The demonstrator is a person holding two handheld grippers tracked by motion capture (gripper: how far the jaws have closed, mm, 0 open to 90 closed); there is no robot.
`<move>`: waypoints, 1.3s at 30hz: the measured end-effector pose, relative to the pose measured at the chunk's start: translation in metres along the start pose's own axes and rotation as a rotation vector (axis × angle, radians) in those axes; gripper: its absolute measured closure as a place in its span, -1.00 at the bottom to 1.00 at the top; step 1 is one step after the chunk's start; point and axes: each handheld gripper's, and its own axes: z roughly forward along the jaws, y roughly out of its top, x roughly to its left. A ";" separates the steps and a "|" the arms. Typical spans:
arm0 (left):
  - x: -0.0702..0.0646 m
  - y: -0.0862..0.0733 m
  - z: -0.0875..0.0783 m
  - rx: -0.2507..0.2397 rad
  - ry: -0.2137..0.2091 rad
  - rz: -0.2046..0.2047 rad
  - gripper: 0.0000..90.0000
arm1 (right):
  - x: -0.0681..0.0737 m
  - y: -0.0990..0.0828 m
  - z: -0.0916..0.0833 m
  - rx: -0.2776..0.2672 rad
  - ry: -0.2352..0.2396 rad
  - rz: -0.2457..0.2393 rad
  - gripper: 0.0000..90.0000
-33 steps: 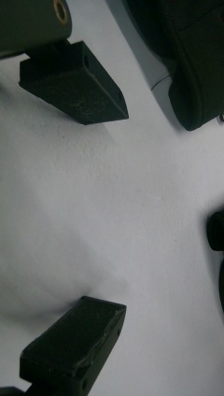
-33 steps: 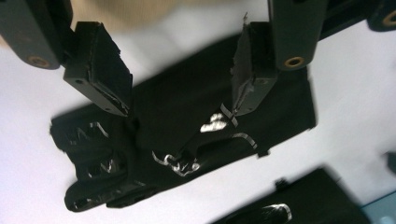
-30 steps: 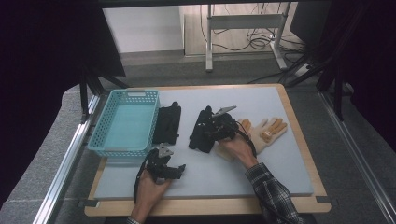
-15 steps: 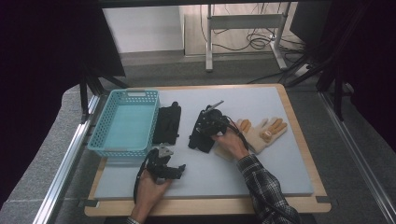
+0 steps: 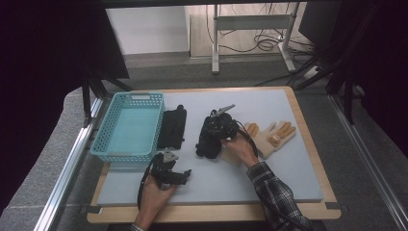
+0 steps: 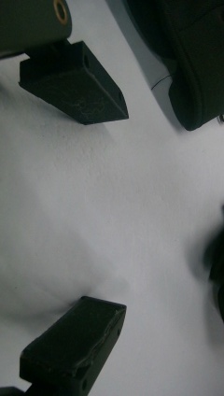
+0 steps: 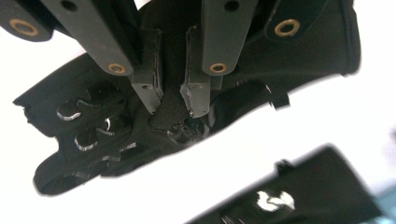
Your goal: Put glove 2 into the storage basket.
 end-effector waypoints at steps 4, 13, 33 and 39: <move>0.000 0.000 0.000 -0.001 0.001 0.001 -0.82 | 0.014 0.001 -0.024 -0.023 0.028 -0.038 0.75; 0.000 0.000 0.000 -0.005 0.000 -0.004 -0.82 | 0.043 -0.012 -0.074 -0.089 0.103 -0.078 0.75; 0.000 0.000 0.000 -0.003 0.001 0.000 -0.82 | 0.089 -0.099 -0.065 -0.055 0.155 -0.001 0.55; 0.000 0.000 0.000 -0.004 -0.001 -0.003 -0.82 | 0.081 -0.094 -0.076 -0.083 0.163 -0.002 0.08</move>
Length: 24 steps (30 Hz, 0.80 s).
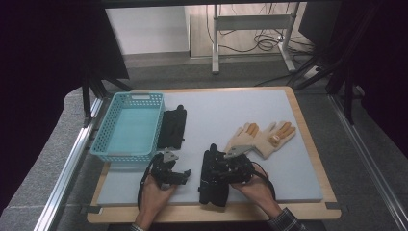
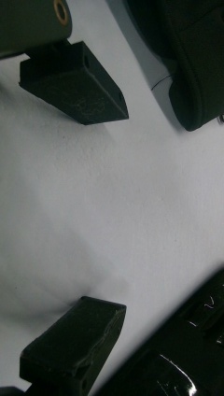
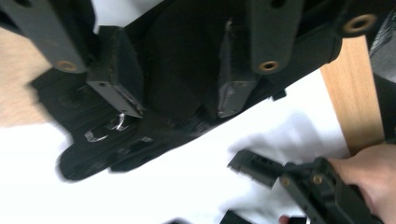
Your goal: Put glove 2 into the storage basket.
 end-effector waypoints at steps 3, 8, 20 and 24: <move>0.000 0.000 0.000 -0.006 -0.004 -0.007 -0.82 | -0.007 0.006 -0.005 -0.029 -0.008 -0.004 -0.05; 0.001 -0.003 -0.005 0.000 -0.008 0.000 -0.82 | -0.019 0.017 -0.004 -0.056 -0.014 -0.003 -0.12; 0.002 -0.015 -0.014 0.004 -0.004 0.012 -0.83 | -0.037 0.066 0.029 -0.052 -0.013 -0.029 0.26; 0.002 -0.015 -0.014 0.004 -0.006 0.007 -0.84 | -0.039 0.082 0.045 -0.027 -0.023 -0.048 0.40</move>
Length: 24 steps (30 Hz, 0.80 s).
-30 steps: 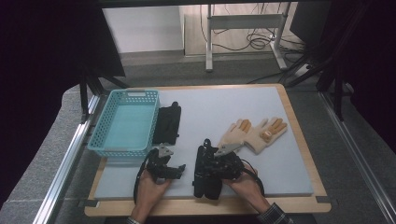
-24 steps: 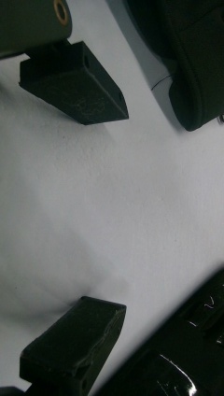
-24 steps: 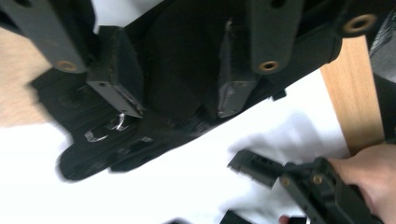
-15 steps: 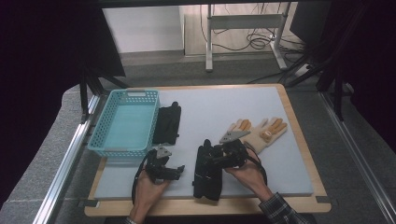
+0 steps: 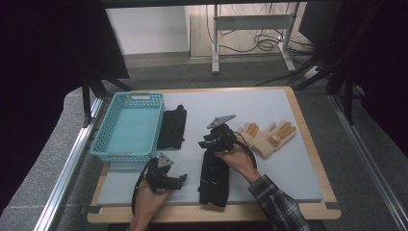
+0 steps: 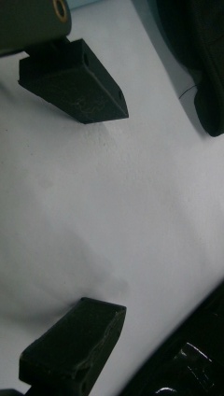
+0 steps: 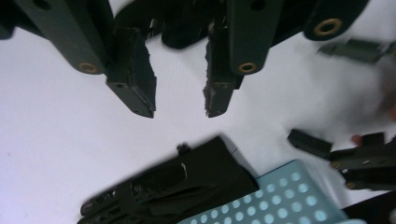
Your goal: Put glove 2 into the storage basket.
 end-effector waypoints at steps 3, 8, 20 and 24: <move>0.000 0.000 0.000 0.000 -0.001 -0.001 -0.84 | -0.002 0.012 0.014 0.020 0.005 -0.002 0.45; 0.000 0.000 0.000 0.001 -0.001 -0.002 -0.84 | -0.004 0.029 0.038 0.032 0.013 -0.009 0.47; 0.000 0.000 0.000 0.002 -0.003 -0.003 -0.84 | -0.013 0.051 0.099 0.065 -0.023 0.024 0.09; 0.000 0.000 0.000 -0.001 -0.003 -0.003 -0.84 | -0.013 0.050 0.116 0.090 -0.050 0.014 -0.08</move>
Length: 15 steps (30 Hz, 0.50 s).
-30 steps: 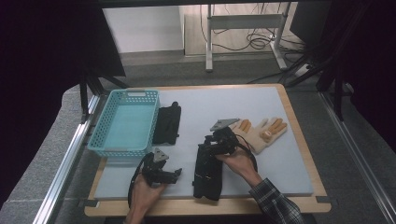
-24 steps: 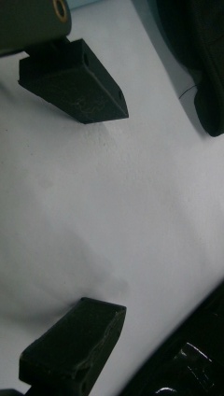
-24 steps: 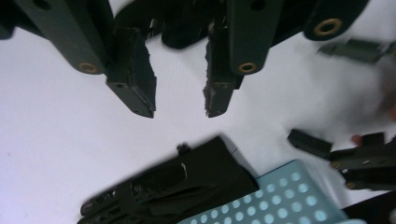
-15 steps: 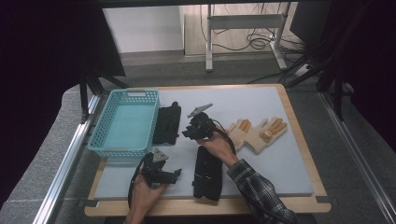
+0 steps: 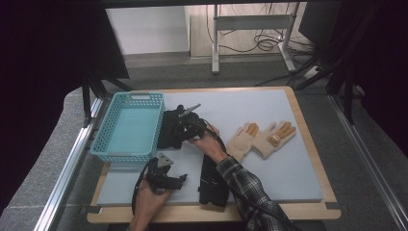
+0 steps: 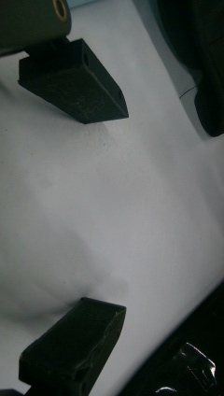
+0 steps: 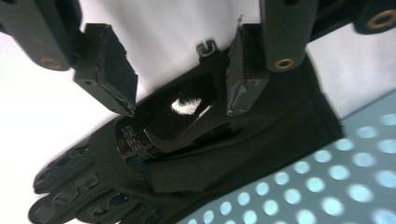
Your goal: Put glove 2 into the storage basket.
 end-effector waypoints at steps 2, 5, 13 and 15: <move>0.000 0.000 0.000 0.000 0.000 0.000 -0.84 | 0.001 0.000 0.006 0.009 -0.012 -0.008 -0.11; 0.000 0.000 0.000 0.000 0.000 0.000 -0.84 | 0.001 0.000 0.015 0.037 -0.014 0.005 -0.04; 0.000 0.000 0.000 0.000 0.000 0.000 -0.84 | 0.009 -0.001 0.013 0.017 -0.005 0.027 0.82; 0.000 0.000 0.000 0.000 0.000 0.000 -0.84 | 0.010 0.000 0.011 0.019 -0.009 0.018 0.88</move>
